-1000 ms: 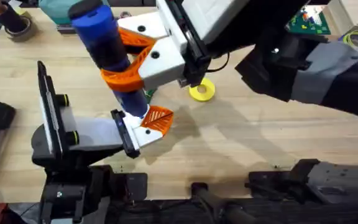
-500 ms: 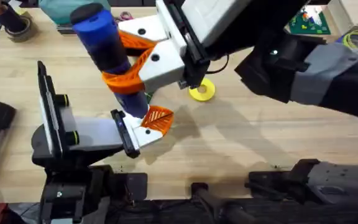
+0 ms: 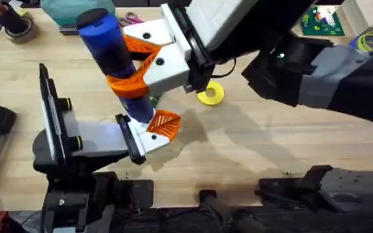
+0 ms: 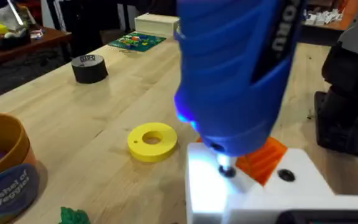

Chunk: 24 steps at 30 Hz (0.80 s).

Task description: Pick up the gripper from the table and insert it into the empty holder that is missing its gripper. Then pick up a screw, insert it into the mounting hole, and use the screwdriver to tighten it. Finally, clean up the table by picking up the vegetable and placing it into the bucket.

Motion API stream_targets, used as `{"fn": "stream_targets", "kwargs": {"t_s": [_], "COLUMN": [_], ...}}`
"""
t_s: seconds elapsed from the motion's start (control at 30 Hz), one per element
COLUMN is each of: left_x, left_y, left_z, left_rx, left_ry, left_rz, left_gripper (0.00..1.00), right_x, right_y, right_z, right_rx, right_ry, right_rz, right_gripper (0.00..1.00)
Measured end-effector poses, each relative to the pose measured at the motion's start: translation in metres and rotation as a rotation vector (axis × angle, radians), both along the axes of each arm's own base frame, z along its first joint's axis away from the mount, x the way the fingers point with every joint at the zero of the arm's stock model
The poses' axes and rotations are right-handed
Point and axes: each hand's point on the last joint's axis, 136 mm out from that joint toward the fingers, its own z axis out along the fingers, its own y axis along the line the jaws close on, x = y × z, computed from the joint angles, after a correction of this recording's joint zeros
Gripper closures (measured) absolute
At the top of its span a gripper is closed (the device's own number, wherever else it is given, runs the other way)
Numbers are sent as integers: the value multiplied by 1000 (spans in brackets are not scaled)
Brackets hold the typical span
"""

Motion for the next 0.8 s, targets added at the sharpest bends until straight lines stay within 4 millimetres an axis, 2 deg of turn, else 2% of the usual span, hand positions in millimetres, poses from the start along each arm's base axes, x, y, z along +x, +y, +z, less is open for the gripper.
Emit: {"fn": "stream_targets", "kwargs": {"t_s": [0.5, 0.67, 0.8], "left_x": [1, 1, 1], "left_y": [1, 1, 1], "left_z": [0, 0, 0], "left_rx": [-4, -2, -2], "left_ry": [9, 5, 4], "left_rz": [6, 6, 6], "left_gripper": [997, 997, 997], "right_x": [-2, -3, 6], "right_y": [-1, -5, -9], "right_z": [2, 18, 30], "right_rx": [24, 95, 91], "right_ry": [-22, -68, -27], "right_rz": [7, 4, -9], "right_gripper": [978, 978, 978]}}
